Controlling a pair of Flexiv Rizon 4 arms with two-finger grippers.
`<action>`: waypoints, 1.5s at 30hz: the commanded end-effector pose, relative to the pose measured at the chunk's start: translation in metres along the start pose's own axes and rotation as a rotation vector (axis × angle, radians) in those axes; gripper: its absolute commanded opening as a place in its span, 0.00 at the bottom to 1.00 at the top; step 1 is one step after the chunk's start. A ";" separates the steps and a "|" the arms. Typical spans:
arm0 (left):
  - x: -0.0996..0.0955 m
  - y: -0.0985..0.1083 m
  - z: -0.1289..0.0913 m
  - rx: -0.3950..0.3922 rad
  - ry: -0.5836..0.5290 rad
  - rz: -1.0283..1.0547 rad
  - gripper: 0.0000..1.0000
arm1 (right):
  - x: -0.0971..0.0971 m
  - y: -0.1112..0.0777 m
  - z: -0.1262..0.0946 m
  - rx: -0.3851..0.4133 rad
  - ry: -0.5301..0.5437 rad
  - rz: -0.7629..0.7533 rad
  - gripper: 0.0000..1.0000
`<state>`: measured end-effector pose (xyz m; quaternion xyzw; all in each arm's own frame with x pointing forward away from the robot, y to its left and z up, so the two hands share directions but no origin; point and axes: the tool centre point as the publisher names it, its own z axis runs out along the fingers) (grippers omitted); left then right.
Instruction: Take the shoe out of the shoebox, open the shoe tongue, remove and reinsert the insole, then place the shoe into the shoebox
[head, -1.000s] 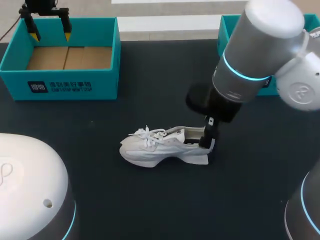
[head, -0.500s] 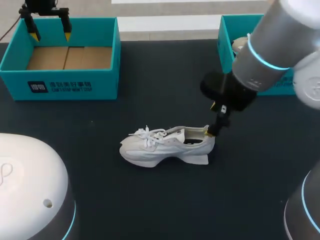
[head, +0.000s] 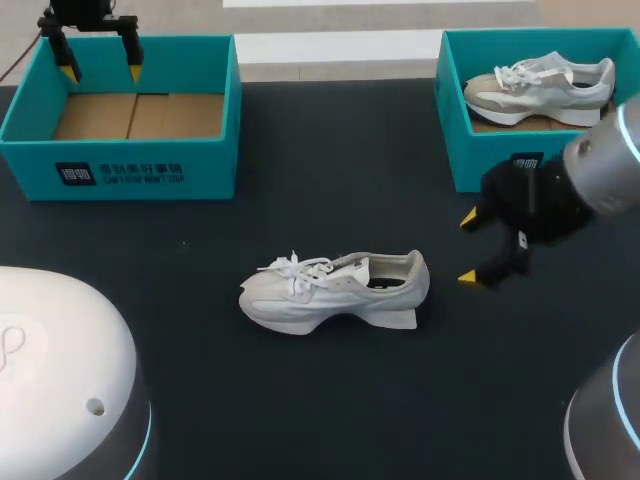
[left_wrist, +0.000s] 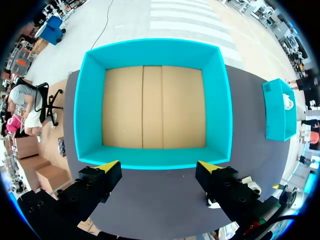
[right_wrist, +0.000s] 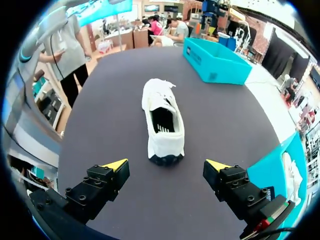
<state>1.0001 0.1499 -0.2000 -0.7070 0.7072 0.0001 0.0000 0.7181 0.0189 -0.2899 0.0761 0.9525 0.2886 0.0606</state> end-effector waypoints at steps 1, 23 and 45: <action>0.000 0.000 0.000 0.000 0.000 0.000 1.00 | 0.008 -0.031 0.012 -0.476 -0.009 -0.045 1.00; 0.000 0.000 0.000 0.000 0.000 0.000 1.00 | 0.008 -0.031 0.012 -0.476 -0.009 -0.045 1.00; 0.000 0.000 0.000 0.000 0.000 0.000 1.00 | -0.026 -0.066 0.084 -0.490 0.025 -0.086 1.00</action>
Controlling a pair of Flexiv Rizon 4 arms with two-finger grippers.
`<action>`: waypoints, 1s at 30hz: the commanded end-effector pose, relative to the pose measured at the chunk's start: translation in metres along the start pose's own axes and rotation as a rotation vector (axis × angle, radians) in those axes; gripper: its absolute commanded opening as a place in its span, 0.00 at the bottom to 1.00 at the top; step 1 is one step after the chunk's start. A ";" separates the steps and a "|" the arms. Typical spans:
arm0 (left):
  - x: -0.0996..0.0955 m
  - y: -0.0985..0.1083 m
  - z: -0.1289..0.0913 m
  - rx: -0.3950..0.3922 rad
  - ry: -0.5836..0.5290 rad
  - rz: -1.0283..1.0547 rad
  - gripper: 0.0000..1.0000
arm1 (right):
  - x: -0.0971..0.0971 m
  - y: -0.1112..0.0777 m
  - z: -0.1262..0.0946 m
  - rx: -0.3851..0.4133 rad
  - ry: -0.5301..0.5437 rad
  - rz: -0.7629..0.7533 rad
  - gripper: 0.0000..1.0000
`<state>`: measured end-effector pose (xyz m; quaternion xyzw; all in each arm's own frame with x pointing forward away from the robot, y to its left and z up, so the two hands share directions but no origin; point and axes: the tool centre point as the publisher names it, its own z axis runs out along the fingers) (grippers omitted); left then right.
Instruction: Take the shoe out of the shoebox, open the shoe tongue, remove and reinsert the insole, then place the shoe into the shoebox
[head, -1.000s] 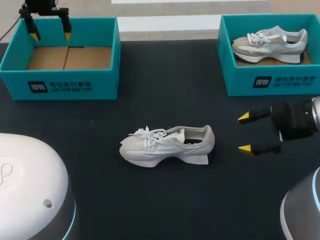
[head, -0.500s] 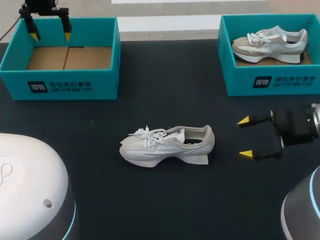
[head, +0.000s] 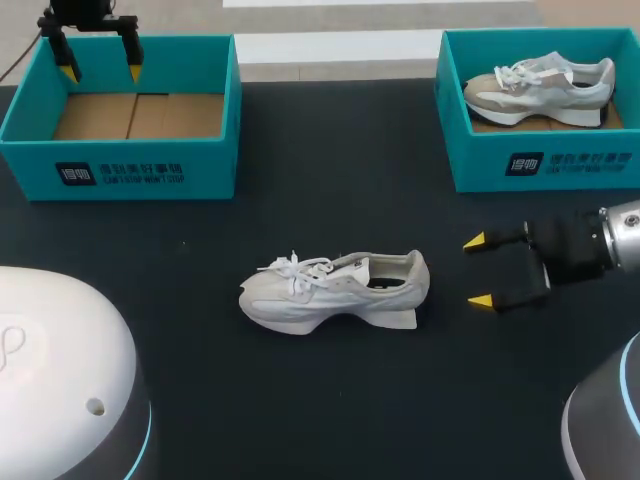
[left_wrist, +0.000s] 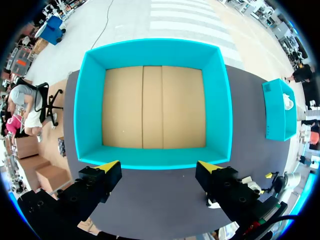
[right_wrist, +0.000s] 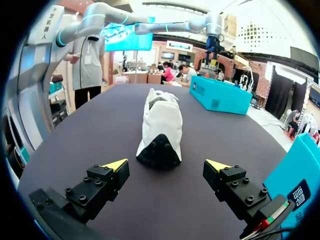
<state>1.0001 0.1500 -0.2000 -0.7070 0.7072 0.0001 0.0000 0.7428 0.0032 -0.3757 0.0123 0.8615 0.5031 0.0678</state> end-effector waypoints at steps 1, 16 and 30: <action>0.000 0.000 0.000 0.000 0.000 0.000 1.00 | -0.004 -0.019 0.013 -0.022 -0.015 0.003 1.00; 0.000 0.000 0.000 0.000 0.000 0.000 1.00 | 0.001 -0.021 0.014 -0.013 -0.063 0.029 1.00; 0.000 0.000 0.000 0.000 0.000 0.000 1.00 | 0.001 -0.021 0.014 -0.013 -0.063 0.029 1.00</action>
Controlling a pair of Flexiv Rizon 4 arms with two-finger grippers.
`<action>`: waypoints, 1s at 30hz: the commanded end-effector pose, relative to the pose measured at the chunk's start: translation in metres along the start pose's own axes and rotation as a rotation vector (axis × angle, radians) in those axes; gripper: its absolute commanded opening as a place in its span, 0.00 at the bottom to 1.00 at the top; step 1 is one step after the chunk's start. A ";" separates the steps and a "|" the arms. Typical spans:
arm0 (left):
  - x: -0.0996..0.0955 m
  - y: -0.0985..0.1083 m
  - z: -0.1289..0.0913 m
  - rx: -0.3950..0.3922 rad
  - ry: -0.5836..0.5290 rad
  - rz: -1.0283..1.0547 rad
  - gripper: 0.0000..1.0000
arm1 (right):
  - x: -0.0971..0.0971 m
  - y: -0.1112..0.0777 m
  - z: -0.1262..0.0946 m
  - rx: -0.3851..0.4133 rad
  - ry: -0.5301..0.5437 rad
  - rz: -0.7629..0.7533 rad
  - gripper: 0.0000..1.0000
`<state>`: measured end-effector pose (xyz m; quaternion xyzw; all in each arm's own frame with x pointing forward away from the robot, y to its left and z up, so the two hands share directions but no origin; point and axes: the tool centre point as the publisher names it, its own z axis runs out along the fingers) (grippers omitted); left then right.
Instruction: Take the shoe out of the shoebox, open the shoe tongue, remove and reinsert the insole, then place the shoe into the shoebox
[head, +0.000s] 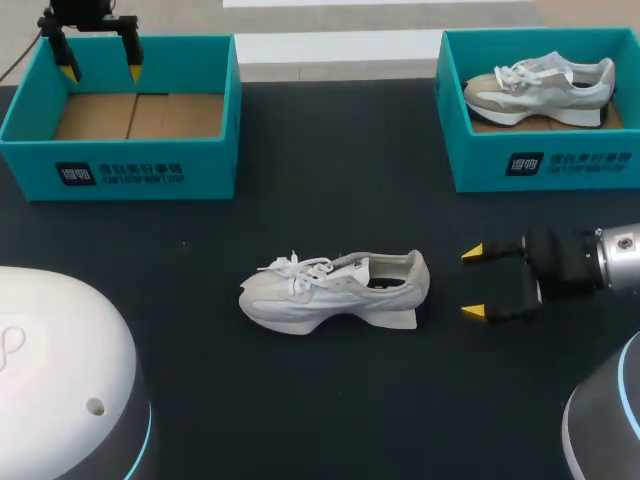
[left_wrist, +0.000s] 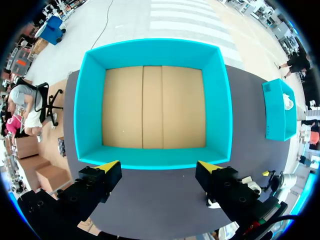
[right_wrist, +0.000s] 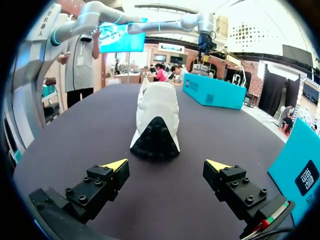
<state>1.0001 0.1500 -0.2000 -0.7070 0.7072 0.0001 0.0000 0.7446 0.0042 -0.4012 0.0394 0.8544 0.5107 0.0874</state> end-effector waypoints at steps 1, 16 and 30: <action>0.000 0.000 0.000 0.000 0.000 0.000 1.00 | 0.000 0.001 0.001 0.004 -0.001 0.001 1.00; 0.000 0.000 0.000 0.000 0.000 0.000 1.00 | 0.002 0.004 0.007 0.008 0.002 0.002 1.00; 0.000 0.000 0.000 0.000 0.000 0.000 1.00 | 0.007 0.023 0.049 0.005 0.001 0.025 1.00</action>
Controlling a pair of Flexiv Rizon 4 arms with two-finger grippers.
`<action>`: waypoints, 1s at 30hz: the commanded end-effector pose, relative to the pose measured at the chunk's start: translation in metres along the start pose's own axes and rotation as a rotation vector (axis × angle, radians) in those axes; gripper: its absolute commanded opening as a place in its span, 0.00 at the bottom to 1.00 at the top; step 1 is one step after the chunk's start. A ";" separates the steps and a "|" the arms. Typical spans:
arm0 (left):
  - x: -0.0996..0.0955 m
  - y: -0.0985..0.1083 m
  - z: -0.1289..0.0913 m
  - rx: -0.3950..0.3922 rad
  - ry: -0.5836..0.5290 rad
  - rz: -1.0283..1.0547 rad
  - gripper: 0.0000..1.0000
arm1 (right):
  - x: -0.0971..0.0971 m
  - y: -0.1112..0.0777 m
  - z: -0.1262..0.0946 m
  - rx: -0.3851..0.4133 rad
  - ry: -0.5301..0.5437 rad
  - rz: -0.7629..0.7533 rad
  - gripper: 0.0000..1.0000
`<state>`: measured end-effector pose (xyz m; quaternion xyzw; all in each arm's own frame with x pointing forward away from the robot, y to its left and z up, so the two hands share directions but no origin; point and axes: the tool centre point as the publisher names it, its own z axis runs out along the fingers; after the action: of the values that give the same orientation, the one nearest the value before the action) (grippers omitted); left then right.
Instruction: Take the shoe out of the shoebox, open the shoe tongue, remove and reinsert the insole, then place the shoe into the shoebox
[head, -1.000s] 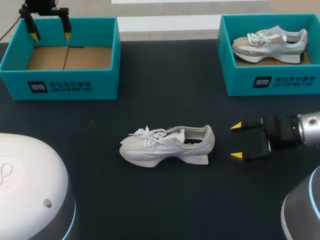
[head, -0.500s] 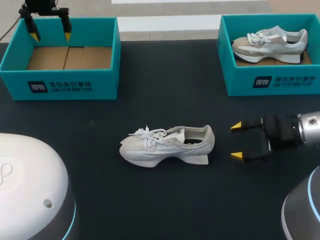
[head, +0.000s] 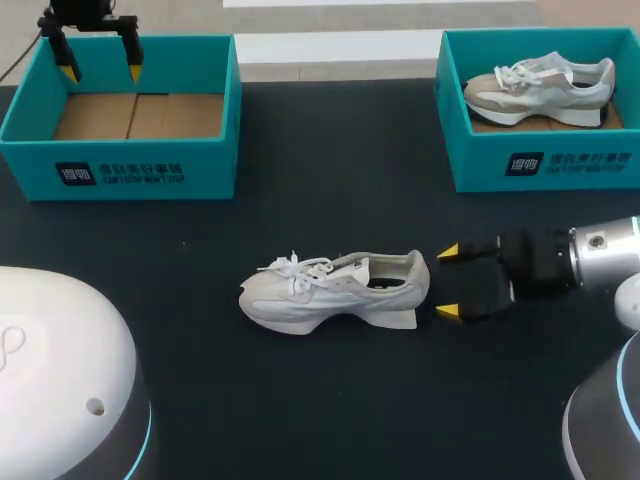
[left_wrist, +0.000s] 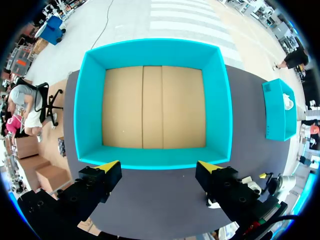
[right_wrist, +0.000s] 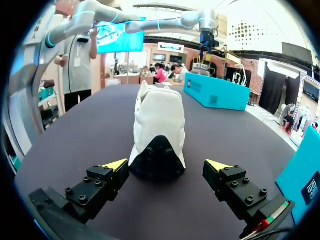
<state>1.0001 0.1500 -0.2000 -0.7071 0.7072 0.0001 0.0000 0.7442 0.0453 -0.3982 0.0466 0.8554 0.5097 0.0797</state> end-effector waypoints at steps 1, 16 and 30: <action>0.000 0.000 0.000 0.000 0.000 0.000 1.00 | 0.001 0.001 0.018 -0.003 -0.005 0.006 1.00; 0.000 0.000 0.000 0.000 0.000 0.000 1.00 | 0.007 0.014 0.054 -0.028 0.008 -0.001 1.00; 0.000 0.000 0.000 0.000 0.000 0.000 1.00 | 0.009 0.016 0.087 -0.074 0.023 -0.005 1.00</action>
<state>1.0001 0.1500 -0.2000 -0.7070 0.7072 0.0001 0.0000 0.7463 0.1183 -0.4176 0.0336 0.8392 0.5382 0.0700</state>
